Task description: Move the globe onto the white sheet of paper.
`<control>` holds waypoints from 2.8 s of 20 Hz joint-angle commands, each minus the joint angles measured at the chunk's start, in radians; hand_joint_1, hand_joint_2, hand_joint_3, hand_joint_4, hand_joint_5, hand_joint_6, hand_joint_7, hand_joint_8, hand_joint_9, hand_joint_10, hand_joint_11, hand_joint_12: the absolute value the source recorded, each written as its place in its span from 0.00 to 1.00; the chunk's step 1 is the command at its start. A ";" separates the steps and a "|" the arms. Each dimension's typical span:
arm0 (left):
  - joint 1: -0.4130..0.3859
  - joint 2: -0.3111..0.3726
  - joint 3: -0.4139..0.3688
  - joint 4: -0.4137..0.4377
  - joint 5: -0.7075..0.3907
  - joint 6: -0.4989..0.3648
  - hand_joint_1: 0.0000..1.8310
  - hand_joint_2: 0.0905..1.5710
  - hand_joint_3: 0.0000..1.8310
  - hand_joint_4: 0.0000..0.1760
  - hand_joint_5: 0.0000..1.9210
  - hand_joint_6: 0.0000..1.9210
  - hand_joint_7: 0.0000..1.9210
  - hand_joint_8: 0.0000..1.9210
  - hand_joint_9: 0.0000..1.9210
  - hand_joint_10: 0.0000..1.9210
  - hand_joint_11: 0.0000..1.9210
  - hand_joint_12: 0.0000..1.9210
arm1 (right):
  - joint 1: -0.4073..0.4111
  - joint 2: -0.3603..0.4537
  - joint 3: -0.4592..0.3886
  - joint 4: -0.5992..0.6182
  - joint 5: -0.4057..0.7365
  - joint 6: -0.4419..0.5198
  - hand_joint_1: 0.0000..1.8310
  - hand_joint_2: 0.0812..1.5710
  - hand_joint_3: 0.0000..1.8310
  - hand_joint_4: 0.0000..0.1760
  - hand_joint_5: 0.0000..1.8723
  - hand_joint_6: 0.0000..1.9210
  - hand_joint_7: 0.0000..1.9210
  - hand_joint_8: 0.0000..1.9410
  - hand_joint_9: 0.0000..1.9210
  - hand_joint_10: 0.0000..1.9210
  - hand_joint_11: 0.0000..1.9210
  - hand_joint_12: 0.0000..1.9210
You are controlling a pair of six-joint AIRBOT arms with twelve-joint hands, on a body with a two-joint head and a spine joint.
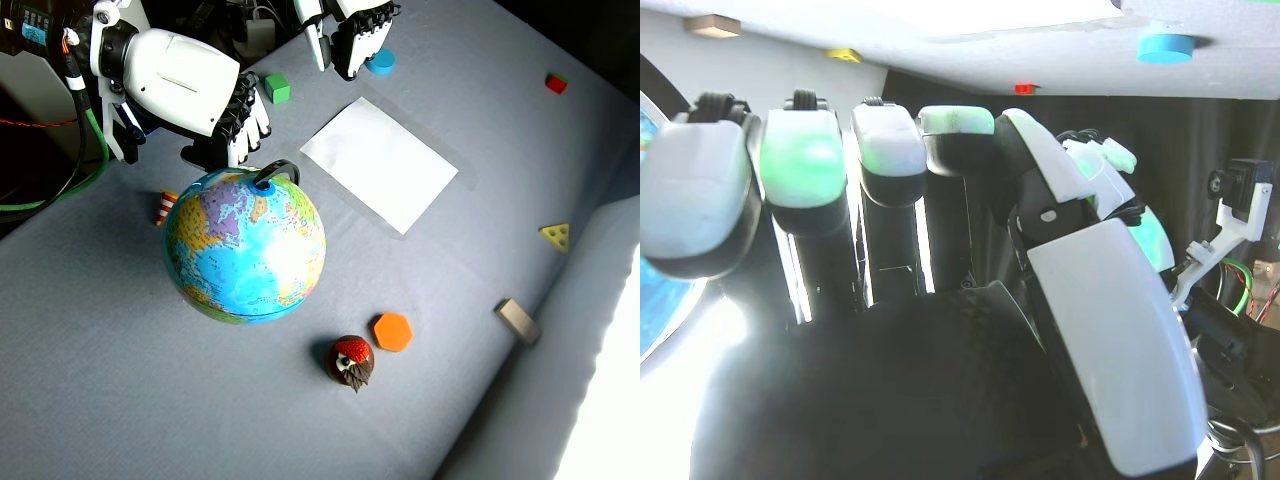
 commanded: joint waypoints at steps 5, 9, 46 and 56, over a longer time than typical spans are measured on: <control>-0.001 0.004 0.006 0.045 -0.079 -0.006 0.00 0.72 0.01 0.00 0.04 0.00 0.03 0.00 0.01 0.00 0.00 0.00 | 0.003 0.021 -0.008 -0.081 -0.026 -0.005 0.00 0.73 0.02 0.00 0.06 0.00 0.08 0.00 0.06 0.01 0.00 0.09; 0.035 -0.015 0.003 0.022 -0.109 0.070 0.00 0.72 0.00 0.00 0.03 0.00 0.02 0.00 0.00 0.00 0.00 0.00 | -0.005 0.085 -0.008 -0.092 -0.207 -0.001 0.00 0.74 0.00 0.00 0.07 0.00 0.08 0.00 0.07 0.01 0.00 0.12; 0.113 -0.373 0.052 -0.073 -0.484 0.293 0.00 0.72 0.00 0.00 0.01 0.00 0.00 0.00 0.00 0.00 0.00 0.00 | 0.044 0.343 0.769 0.390 -1.789 -0.566 0.00 0.74 0.00 0.00 0.09 0.00 0.08 0.00 0.07 0.00 0.00 0.15; 0.085 -0.370 0.039 -0.080 -0.484 0.283 0.00 0.72 0.00 0.00 0.01 0.00 0.00 0.00 0.00 0.00 0.00 0.00 | 0.033 0.227 0.901 0.440 -1.729 -0.635 0.00 0.75 0.00 0.00 0.08 0.00 0.08 0.00 0.07 0.00 0.00 0.13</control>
